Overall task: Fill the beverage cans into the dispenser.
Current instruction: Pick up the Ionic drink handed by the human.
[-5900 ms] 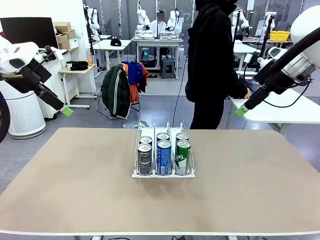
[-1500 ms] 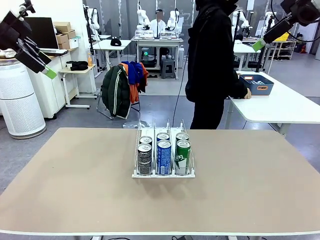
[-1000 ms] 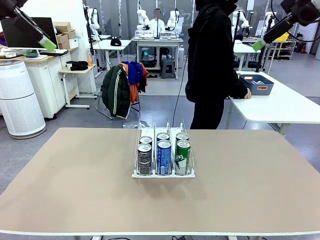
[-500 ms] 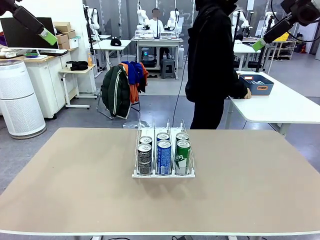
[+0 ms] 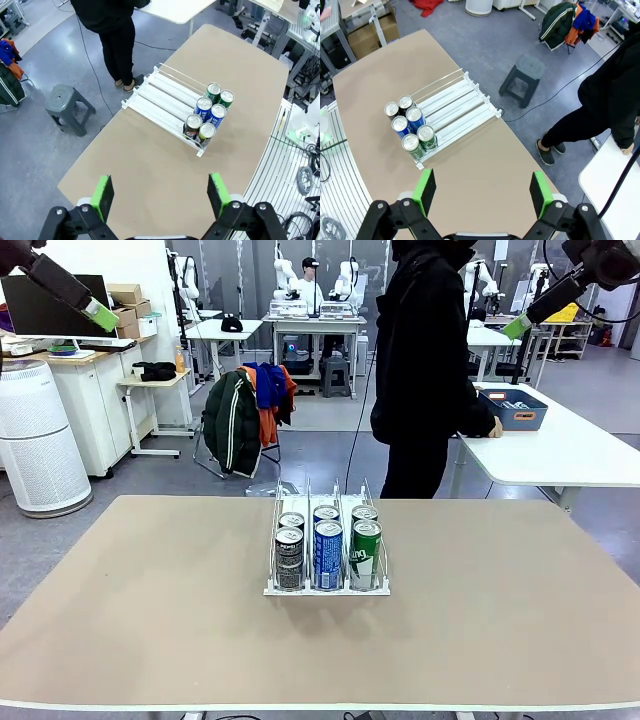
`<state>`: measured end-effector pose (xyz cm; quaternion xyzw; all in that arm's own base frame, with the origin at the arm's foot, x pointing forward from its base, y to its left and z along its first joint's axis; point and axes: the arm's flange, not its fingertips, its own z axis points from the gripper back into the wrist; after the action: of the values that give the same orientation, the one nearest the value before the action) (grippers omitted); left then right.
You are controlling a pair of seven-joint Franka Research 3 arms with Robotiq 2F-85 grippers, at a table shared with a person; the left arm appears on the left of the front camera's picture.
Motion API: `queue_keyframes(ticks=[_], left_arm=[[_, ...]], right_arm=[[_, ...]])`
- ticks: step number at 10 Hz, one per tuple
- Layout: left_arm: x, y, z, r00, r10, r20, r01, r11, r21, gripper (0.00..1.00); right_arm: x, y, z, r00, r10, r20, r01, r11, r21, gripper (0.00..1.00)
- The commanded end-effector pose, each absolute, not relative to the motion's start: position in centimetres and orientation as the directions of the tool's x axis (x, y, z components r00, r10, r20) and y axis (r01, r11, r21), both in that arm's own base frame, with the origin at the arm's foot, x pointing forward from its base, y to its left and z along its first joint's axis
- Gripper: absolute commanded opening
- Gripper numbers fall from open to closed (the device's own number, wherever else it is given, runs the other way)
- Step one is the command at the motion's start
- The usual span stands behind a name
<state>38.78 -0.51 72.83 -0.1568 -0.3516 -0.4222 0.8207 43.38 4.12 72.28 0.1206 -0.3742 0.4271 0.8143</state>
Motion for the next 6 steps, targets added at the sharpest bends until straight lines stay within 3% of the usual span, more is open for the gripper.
queue_keyframes(ticks=[1,6], left_arm=[[38.7,-0.3,71.9,0.409,-0.552,0.726,0.807,0.591,-0.006,1.00],[38.7,-0.6,70.9,0.399,-0.540,0.741,0.808,0.590,-0.006,1.00]], right_arm=[[43.8,4.5,72.5,0.354,0.566,0.744,-0.763,0.635,-0.119,1.00],[44.7,4.9,74.5,0.337,0.582,0.740,-0.768,0.625,-0.141,1.00]])
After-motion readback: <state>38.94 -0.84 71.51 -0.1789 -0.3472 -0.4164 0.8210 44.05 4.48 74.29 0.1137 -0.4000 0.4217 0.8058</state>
